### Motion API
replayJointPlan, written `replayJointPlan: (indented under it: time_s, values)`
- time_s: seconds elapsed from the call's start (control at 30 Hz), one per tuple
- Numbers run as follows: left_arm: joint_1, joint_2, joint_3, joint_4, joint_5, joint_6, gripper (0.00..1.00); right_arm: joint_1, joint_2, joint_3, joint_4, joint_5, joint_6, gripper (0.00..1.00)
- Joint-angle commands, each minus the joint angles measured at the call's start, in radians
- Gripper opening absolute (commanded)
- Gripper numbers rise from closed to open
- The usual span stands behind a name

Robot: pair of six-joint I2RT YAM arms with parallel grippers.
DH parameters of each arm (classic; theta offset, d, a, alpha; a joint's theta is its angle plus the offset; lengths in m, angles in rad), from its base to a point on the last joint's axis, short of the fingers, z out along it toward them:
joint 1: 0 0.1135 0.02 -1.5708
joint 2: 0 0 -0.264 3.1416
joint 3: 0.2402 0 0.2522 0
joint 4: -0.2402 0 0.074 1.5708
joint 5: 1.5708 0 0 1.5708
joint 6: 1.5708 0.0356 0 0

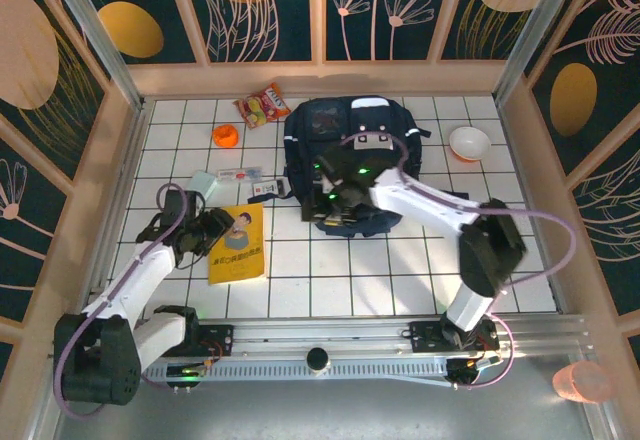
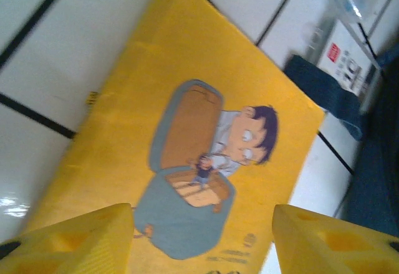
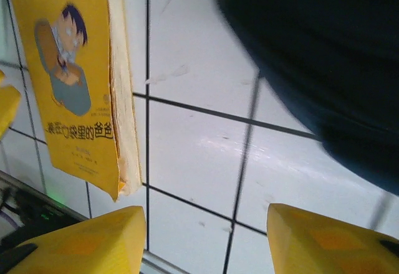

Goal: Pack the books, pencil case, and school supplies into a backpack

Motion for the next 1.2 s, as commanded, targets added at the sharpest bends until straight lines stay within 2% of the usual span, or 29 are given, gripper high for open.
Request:
replayJointPlan:
  time_s: [0.0,0.2,0.33,0.5,0.67,0.8,0.97,1.03,1.1,1.17]
  values:
    - [0.029,0.009,-0.039,-0.018,-0.050,0.029,0.60,0.057,0.097,0.093,0.052,-0.022,-0.079,0.54]
    - [0.029,0.034,-0.011,-0.034,-0.177,0.088,0.60,0.109,0.279,0.228,0.041,-0.020,-0.150,0.54]
    - [0.029,0.066,-0.027,0.000,-0.182,0.104,0.60,0.125,0.341,0.281,0.050,-0.028,-0.163,0.54]
    - [0.029,0.107,-0.061,0.069,-0.057,0.129,0.54,0.127,0.374,0.305,0.071,-0.045,-0.157,0.54]
    - [0.029,0.060,-0.129,0.146,0.072,0.074,0.50,0.120,0.389,0.308,0.065,-0.056,-0.165,0.54]
    - [0.028,0.005,-0.206,0.273,0.224,0.015,0.48,0.095,0.388,0.296,0.020,-0.002,-0.187,0.54]
    - [0.027,-0.062,-0.217,0.287,0.306,0.006,0.48,0.054,0.368,0.256,0.030,-0.016,-0.207,0.54]
    - [0.027,-0.076,-0.197,0.226,0.280,0.020,0.49,0.052,0.378,0.259,0.026,-0.038,-0.211,0.54]
    - [0.028,-0.077,-0.160,0.112,0.181,0.041,0.50,0.058,0.390,0.261,0.019,-0.049,-0.211,0.53]
    - [0.028,-0.068,-0.156,0.076,0.137,0.053,0.49,0.066,0.401,0.261,0.020,-0.062,-0.212,0.51]
